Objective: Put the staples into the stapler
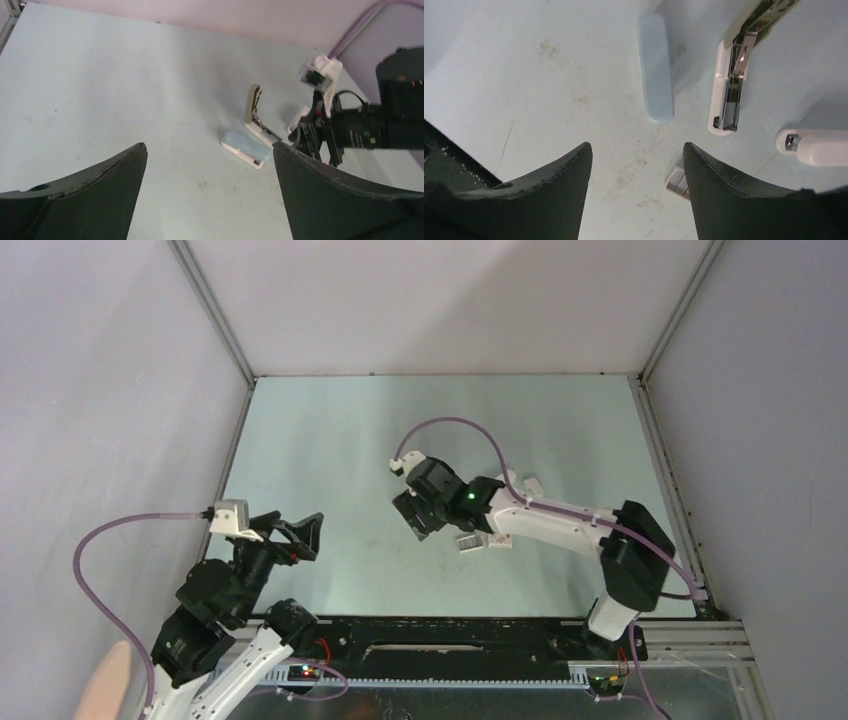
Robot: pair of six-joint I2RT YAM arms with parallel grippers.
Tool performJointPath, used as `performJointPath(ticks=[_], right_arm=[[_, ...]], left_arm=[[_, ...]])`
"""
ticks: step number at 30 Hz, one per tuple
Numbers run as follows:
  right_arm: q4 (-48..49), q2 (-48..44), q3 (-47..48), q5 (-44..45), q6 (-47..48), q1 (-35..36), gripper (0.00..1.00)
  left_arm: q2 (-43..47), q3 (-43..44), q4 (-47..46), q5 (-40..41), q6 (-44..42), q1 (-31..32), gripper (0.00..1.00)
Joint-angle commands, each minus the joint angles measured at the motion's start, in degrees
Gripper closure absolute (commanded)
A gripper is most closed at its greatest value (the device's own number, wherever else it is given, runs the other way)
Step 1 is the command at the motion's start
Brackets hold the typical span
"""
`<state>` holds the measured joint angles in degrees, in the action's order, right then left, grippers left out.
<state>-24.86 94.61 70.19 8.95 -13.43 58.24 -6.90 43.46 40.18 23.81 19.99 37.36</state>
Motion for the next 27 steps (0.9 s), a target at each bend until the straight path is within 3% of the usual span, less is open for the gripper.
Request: performJointPath(ticks=[1,11,19,27], right_arm=[[-10.1,7.8,9.1,0.2,3.0,-1.5,0.32],[-20.5,21.9,24.9,-0.6,6.1,-3.7,0.40],[-21.7,26.4,28.5,-1.7,6.4,-3.9,0.65],[-18.4,28.0,25.1,-2.9,5.8,-3.9,0.94]], left_arm=[[0.9,-2.4,-1.1,-1.3,-5.9,0.0,0.00],[0.4,-4.7,-2.5,-6.7,-8.3,-2.0,0.00],[1.6,-5.7,-4.3,-14.4,-8.5,-9.6,0.00],[1.2,-5.8,-4.6,-15.6,-8.5,-10.8,0.00]])
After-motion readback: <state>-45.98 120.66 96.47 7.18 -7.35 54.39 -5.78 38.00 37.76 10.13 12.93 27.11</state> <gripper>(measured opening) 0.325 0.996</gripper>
